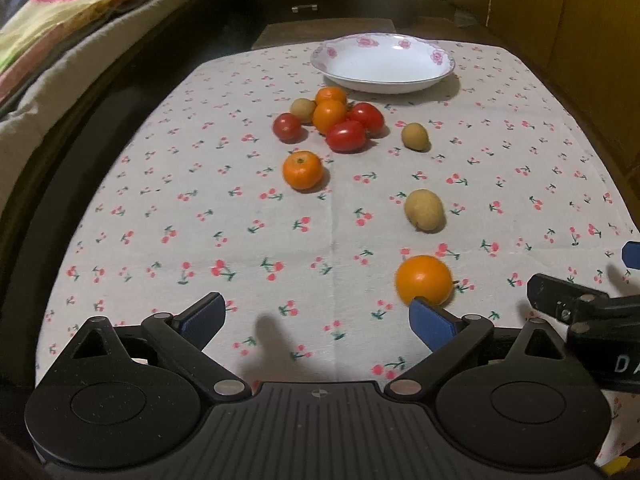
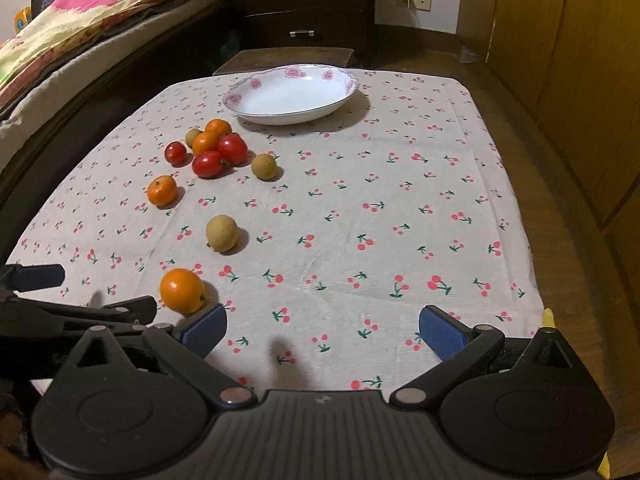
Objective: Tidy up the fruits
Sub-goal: 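Move both tools toward the fruits on the cherry-print tablecloth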
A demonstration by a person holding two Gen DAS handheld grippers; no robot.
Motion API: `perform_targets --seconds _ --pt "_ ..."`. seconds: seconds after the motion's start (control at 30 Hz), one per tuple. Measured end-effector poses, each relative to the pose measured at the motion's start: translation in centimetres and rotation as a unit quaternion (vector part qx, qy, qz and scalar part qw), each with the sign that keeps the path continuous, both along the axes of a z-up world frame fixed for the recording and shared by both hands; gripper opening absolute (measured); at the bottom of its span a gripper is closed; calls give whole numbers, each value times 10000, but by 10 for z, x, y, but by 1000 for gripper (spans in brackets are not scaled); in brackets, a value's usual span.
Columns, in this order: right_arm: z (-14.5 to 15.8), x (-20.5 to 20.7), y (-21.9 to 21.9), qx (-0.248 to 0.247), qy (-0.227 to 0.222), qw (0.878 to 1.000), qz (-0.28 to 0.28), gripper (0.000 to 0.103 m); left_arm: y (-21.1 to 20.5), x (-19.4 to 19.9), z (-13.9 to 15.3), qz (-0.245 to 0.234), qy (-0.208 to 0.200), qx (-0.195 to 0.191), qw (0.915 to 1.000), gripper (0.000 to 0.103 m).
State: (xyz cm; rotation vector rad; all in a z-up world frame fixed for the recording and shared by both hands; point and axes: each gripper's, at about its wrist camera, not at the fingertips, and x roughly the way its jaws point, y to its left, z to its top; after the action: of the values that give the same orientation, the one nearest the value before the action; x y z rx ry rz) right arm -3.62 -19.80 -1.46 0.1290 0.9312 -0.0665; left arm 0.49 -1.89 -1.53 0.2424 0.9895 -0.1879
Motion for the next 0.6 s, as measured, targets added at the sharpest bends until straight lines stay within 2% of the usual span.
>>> perform_targets --seconds 0.33,0.6 --pt "2 0 -21 149 -39 9995 -287 102 -22 2 -2 -186 -25 42 9998 100" --pt "2 2 -28 185 -14 9992 -363 102 -26 8 -8 -217 118 -204 9995 93"
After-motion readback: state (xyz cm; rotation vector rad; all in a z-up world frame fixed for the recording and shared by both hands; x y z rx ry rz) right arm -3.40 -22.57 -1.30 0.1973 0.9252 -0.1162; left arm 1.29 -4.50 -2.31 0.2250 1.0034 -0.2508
